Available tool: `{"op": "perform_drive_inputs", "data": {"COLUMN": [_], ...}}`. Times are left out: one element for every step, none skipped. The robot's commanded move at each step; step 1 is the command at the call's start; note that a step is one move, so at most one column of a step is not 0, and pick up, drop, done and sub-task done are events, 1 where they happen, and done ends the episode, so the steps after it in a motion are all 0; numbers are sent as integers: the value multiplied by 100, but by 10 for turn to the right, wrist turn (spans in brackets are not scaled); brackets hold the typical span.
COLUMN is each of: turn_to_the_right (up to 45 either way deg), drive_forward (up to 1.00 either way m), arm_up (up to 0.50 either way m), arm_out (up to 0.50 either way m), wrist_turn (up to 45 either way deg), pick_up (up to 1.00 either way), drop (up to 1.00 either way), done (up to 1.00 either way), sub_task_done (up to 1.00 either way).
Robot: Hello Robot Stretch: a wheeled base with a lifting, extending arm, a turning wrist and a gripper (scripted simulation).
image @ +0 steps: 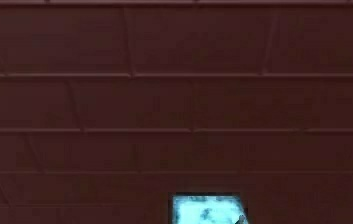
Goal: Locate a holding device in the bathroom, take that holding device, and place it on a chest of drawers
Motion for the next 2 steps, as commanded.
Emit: {"op": "perform_drive_inputs", "data": {"turn_to_the_right": [-450, -180], "drive_forward": [0, 0], "arm_up": [0, 0], "arm_out": [0, 0], "wrist_turn": [0, 0], "pick_up": [0, 0], "drop": [0, 0], "done": [0, 0], "sub_task_done": [0, 0]}}
